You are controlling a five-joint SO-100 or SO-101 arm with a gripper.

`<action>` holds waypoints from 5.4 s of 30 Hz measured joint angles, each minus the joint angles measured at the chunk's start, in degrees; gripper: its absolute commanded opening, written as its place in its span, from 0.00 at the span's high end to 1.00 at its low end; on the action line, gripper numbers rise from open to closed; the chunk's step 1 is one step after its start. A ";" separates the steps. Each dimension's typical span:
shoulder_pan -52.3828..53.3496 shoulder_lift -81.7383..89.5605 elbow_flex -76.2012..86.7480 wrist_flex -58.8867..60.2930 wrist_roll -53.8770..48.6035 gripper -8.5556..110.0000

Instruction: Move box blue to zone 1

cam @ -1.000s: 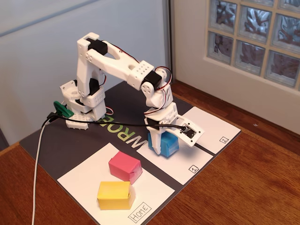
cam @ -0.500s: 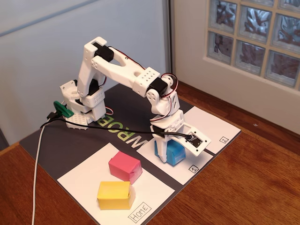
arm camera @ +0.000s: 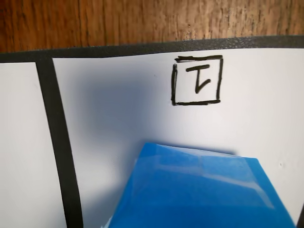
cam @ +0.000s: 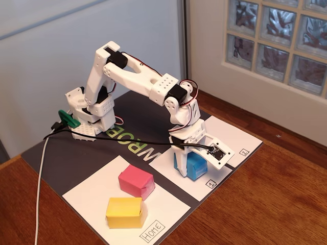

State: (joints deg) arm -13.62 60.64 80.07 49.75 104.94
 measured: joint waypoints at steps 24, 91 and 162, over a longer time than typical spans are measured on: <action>-2.55 -3.52 -0.70 -2.20 0.35 0.51; 4.13 127.62 74.36 36.12 -23.20 0.93; 18.28 127.71 91.05 32.08 -26.54 0.93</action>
State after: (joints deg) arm 4.66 188.35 171.12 81.83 78.40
